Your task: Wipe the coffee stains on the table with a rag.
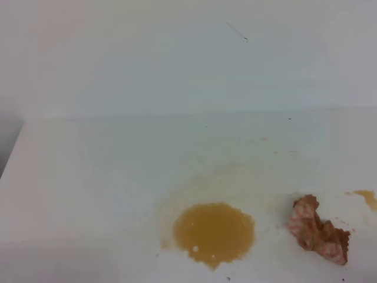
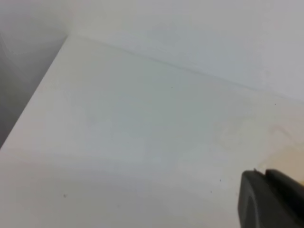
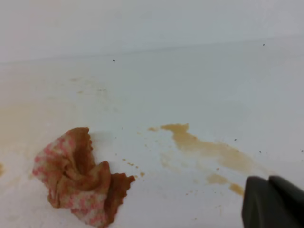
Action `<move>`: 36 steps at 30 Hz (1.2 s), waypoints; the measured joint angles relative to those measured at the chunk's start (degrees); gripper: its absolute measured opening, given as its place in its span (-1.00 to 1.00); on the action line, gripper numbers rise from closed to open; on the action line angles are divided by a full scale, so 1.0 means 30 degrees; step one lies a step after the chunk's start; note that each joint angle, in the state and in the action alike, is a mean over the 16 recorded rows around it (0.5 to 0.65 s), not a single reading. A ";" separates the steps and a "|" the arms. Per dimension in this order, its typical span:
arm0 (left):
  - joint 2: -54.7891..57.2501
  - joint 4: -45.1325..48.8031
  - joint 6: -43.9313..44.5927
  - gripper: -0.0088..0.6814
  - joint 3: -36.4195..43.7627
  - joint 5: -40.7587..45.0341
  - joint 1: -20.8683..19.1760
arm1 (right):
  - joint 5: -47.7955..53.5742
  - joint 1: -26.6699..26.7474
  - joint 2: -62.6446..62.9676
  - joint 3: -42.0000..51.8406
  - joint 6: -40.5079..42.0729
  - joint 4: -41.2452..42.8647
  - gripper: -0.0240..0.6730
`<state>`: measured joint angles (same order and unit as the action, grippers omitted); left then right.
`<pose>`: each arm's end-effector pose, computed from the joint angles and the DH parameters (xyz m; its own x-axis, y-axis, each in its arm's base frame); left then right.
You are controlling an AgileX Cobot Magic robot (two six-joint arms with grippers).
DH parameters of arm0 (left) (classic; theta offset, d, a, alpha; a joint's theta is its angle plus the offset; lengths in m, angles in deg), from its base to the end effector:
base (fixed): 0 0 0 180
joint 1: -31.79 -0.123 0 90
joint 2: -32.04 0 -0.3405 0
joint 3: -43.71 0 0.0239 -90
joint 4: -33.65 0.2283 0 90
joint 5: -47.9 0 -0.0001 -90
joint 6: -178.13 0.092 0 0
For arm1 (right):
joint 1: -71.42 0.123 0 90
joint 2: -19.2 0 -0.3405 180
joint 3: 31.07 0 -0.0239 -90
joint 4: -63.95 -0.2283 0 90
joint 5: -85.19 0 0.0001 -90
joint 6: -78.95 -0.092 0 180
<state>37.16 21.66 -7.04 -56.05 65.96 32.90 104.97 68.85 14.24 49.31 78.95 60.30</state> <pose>-0.0242 -0.0055 0.1748 -0.2398 -0.2803 -0.9295 0.0142 0.9563 -0.2920 -0.0247 0.0031 0.1708 -0.2580 0.0715 -0.9635 0.0396 0.9972 0.0635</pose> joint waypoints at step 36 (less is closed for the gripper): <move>-0.0137 0.0001 -0.0002 -0.98 0.0194 -0.0060 -0.0002 | -0.0089 0.0001 -0.0030 -0.0039 0.0000 -0.0002 -0.94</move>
<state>36.75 21.66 -7.04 -55.47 65.78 32.89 104.70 68.86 14.15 49.19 78.95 60.30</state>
